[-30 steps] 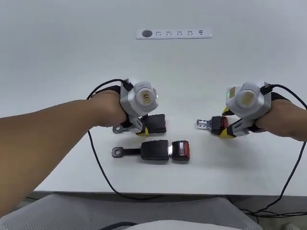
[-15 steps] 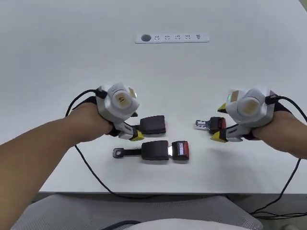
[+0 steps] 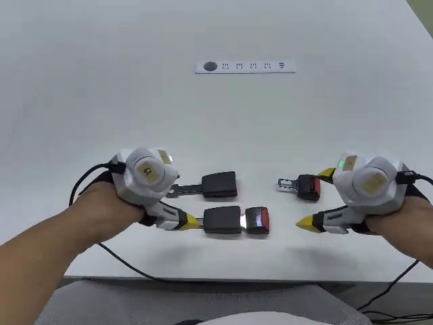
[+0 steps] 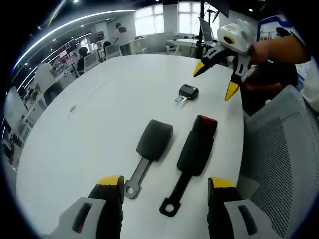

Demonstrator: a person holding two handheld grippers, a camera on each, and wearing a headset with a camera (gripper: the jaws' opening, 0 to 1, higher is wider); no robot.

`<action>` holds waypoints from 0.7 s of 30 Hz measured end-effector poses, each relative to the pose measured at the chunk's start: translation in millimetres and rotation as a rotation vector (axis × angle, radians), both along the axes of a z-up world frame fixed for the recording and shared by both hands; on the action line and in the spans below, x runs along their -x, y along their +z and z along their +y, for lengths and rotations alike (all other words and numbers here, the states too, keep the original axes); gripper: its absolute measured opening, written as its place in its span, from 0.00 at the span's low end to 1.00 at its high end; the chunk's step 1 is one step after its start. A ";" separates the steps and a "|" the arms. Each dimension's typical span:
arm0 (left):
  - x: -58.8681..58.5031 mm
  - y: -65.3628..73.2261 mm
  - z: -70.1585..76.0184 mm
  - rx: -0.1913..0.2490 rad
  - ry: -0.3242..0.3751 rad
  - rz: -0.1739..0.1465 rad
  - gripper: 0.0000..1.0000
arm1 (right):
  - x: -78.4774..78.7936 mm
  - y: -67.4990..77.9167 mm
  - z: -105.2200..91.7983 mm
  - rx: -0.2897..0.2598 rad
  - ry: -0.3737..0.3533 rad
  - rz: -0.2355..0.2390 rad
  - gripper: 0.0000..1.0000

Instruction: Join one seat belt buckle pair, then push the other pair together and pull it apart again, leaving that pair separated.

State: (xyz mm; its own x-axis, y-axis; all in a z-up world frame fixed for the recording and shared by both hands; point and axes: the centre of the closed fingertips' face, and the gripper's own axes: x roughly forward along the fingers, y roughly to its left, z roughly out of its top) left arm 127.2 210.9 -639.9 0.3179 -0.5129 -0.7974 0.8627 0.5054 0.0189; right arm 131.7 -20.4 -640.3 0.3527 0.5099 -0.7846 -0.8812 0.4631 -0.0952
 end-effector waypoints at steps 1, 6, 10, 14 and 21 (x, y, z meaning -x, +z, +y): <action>1.7 -0.2 4.3 0.015 0.020 0.003 0.72 | 1.2 0.3 -2.3 -0.013 -0.020 0.005 0.69; 11.1 5.8 22.7 0.051 0.089 0.009 0.77 | 3.7 7.0 -5.2 -0.081 -0.093 0.008 0.76; 19.1 5.3 34.3 0.066 0.131 0.021 0.82 | 5.6 6.8 -6.9 -0.095 -0.117 0.017 0.85; 25.2 3.9 40.3 0.082 0.160 0.027 0.87 | 7.7 6.7 -6.5 -0.128 -0.145 0.023 0.92; 29.7 2.5 48.7 0.105 0.224 0.040 1.00 | 11.5 9.5 -4.4 -0.159 -0.169 0.026 1.00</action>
